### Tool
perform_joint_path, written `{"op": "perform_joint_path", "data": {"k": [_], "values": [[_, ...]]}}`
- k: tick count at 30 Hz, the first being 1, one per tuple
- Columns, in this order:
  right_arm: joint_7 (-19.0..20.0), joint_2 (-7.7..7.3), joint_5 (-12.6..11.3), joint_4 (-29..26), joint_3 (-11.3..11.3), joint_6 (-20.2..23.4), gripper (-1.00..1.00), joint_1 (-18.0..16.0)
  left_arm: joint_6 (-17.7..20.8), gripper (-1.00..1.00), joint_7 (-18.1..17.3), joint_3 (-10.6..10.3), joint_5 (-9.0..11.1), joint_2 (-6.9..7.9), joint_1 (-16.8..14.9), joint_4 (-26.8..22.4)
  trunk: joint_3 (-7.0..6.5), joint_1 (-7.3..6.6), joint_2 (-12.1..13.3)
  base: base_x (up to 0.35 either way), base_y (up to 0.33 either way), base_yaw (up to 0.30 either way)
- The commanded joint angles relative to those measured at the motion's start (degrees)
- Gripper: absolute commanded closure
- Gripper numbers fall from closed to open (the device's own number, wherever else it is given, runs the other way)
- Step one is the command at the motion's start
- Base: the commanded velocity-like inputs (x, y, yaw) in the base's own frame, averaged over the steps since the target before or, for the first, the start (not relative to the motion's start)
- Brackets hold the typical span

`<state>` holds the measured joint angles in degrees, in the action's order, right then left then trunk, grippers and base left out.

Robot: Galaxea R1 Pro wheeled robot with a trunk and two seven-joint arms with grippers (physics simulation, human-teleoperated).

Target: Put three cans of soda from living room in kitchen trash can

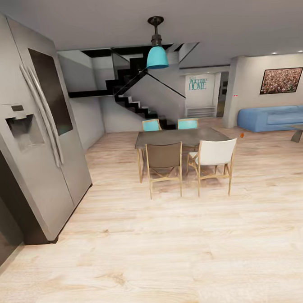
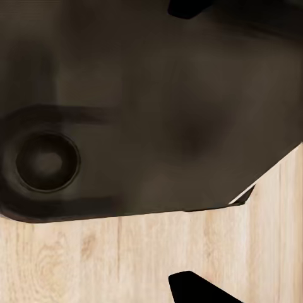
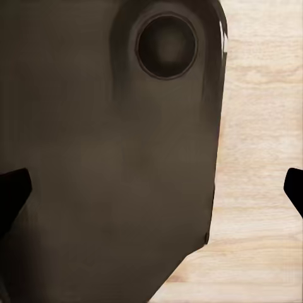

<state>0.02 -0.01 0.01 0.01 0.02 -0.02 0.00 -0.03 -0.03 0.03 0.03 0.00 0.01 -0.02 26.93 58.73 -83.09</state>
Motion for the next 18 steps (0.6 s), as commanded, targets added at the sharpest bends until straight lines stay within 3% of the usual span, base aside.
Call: {"op": "perform_joint_path", "data": {"k": [1,18], "values": [[0.22,-0.08,0.15,0.03,0.24,-0.15,-1.00,-0.09,-0.30,-1.00,-0.30,0.30,0.30,-0.33,0.08,-0.31,0.00,0.00,0.01,0.000,0.000,0.000],[-0.71,-0.08,0.08,0.08,0.07,-0.77,-1.00,-0.09,-3.13,-1.00,-0.32,0.74,1.45,-0.73,0.07,-3.65,0.00,0.00,0.01,0.000,0.000,0.000]]}}
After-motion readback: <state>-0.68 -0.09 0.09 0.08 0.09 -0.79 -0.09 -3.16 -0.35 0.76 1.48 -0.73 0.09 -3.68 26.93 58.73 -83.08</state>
